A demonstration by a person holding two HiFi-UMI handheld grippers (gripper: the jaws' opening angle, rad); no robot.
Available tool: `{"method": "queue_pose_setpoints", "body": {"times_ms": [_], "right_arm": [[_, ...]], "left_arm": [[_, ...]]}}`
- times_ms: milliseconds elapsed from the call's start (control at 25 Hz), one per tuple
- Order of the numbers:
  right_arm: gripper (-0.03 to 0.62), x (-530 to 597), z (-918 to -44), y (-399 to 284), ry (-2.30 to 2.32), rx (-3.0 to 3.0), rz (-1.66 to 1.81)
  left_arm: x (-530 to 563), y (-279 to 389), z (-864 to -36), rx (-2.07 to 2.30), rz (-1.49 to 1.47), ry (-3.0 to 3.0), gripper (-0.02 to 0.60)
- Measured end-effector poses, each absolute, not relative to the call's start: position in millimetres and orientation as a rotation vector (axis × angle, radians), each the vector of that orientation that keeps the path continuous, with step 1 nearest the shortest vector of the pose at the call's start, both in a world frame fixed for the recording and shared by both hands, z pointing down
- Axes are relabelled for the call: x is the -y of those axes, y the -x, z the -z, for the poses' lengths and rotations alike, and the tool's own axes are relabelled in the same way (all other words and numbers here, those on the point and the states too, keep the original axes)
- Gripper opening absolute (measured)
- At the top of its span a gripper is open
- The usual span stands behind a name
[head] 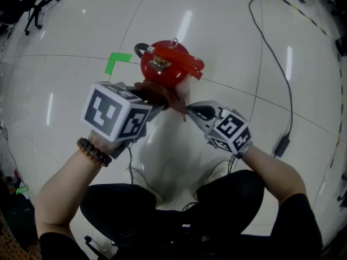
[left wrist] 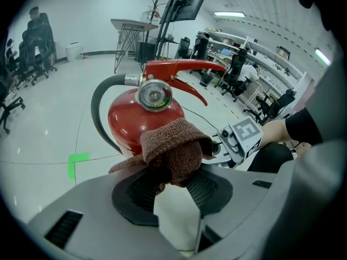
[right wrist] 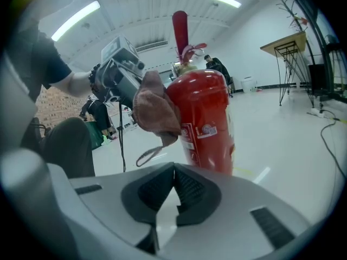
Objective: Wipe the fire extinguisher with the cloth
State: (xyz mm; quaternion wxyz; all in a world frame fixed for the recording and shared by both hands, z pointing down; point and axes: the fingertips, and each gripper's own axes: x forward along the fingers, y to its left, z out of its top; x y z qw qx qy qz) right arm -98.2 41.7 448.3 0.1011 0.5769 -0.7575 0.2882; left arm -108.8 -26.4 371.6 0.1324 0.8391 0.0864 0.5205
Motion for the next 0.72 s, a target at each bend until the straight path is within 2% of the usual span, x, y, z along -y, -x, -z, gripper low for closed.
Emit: {"method": "queue_pose_setpoints", "body": {"times_ms": [720], "right_arm": [[0.002,-49.0,-465.5,82.6,-1.767,2.149,-0.913]], "left_arm": [[28.3,102.5,-440.4,-0.102,-1.505,-2.448,0.137]]}}
